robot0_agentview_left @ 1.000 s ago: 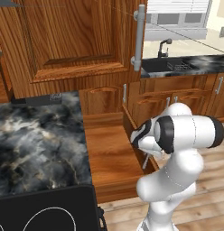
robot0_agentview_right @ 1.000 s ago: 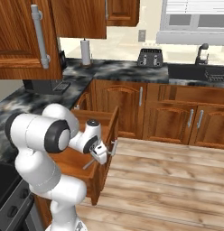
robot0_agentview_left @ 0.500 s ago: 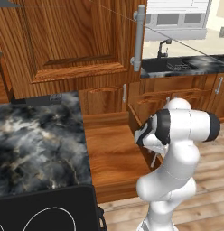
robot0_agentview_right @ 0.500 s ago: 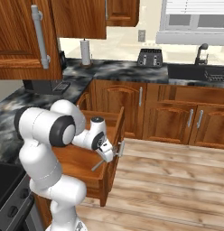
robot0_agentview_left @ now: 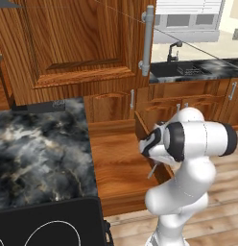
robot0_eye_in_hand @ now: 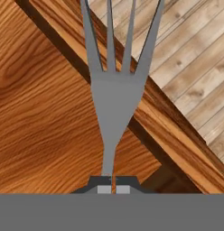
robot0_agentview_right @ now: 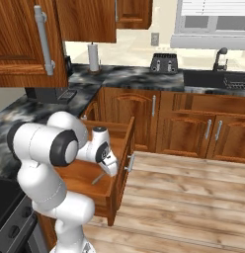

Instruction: Organize the utensils by type. Pick up the wooden spoons from the counter and place them in the open cabinet. Then pick up the metallic utensils from the counter and place them in the open drawer.

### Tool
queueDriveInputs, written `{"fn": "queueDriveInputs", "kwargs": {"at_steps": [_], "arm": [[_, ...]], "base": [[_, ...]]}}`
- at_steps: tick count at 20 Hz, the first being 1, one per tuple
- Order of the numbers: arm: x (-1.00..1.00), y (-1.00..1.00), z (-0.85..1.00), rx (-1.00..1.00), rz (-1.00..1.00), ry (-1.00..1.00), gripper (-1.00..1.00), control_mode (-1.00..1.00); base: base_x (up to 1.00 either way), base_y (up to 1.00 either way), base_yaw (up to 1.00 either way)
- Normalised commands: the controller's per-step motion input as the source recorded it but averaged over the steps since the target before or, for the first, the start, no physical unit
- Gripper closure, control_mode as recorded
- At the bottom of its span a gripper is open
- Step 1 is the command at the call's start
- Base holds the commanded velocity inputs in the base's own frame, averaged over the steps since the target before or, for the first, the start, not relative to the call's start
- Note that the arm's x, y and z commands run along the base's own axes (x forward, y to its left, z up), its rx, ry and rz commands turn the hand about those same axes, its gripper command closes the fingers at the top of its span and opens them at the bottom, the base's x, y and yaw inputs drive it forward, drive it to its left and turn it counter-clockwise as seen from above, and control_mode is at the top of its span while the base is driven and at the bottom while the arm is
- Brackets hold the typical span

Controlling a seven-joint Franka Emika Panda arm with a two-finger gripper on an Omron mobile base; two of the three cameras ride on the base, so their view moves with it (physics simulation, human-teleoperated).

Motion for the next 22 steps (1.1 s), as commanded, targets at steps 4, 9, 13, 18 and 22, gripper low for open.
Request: {"fn": "queueDriveInputs", "kwargs": {"at_steps": [4,9,13,18,22], "arm": [[0.0,0.36,0.19,-0.02,0.0,0.0,1.0,-1.0],[-0.06,0.09,0.29,-0.1,0.0,0.0,1.0,-1.0],[0.02,0.08,0.08,-0.05,0.0,0.0,1.0,-1.0],[0.17,0.0,0.0,0.0,0.0,0.0,1.0,-1.0],[0.03,-0.03,0.02,0.0,0.01,0.0,1.0,-1.0]], "base": [[0.0,0.0,0.0],[0.0,0.0,0.0],[0.0,0.0,0.0],[0.0,0.0,0.0],[0.0,0.0,0.0]]}}
